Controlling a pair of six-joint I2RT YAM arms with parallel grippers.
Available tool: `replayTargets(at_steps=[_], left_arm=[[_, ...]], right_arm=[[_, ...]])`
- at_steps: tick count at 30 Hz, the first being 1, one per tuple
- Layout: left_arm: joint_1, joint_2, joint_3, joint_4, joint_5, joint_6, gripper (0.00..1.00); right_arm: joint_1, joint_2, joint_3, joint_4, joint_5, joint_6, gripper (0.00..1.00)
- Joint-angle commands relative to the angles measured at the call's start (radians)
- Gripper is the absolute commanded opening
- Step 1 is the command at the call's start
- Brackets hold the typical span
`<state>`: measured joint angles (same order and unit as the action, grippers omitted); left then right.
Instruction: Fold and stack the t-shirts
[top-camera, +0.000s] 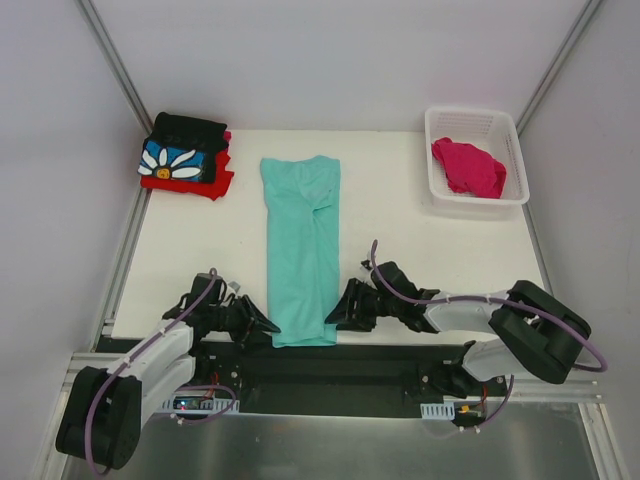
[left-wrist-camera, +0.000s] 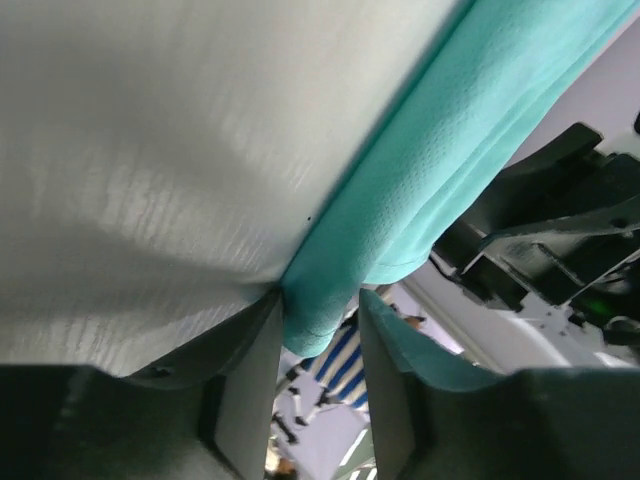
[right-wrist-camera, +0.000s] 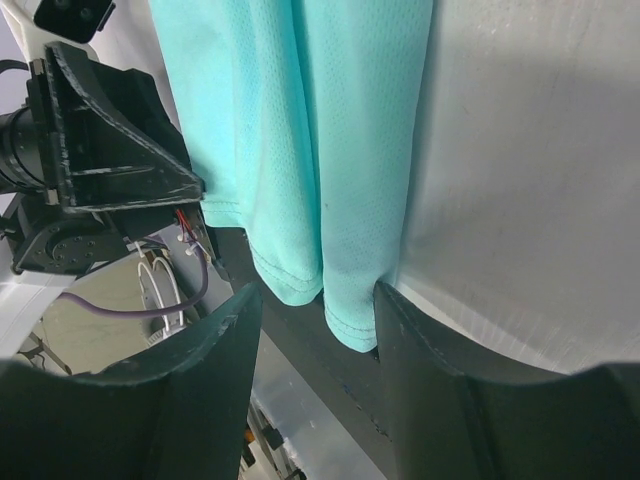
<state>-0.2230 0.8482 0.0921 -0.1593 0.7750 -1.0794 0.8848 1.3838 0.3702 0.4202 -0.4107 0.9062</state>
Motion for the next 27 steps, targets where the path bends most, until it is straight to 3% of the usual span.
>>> replayTargets(at_steps=[1, 3, 5, 7, 8, 17, 27], left_arm=[[-0.019, 0.011, 0.001, -0.059, -0.057, 0.003, 0.28], [-0.024, 0.023, 0.018, -0.059, -0.062, -0.002, 0.27], [-0.027, 0.032, 0.032, -0.060, -0.059, 0.004, 0.13], [-0.029, 0.049, 0.050, -0.062, -0.060, 0.009, 0.08], [-0.029, 0.054, 0.055, -0.060, -0.062, 0.012, 0.00], [-0.036, 0.080, 0.141, -0.098, -0.060, 0.024, 0.00], [-0.042, 0.086, 0.138, -0.105, -0.074, 0.030, 0.00]], right_arm=[[0.005, 0.012, 0.030, 0.048, -0.022, 0.003, 0.52], [0.006, 0.015, 0.035, 0.048, -0.025, 0.002, 0.52], [0.005, 0.018, 0.039, 0.048, -0.028, 0.003, 0.52], [0.005, 0.023, 0.042, 0.046, -0.031, 0.000, 0.52], [0.005, 0.024, 0.045, 0.046, -0.033, 0.000, 0.52], [0.005, 0.040, 0.068, 0.046, -0.057, 0.000, 0.51], [0.005, 0.020, 0.038, 0.034, -0.065, 0.007, 0.51]])
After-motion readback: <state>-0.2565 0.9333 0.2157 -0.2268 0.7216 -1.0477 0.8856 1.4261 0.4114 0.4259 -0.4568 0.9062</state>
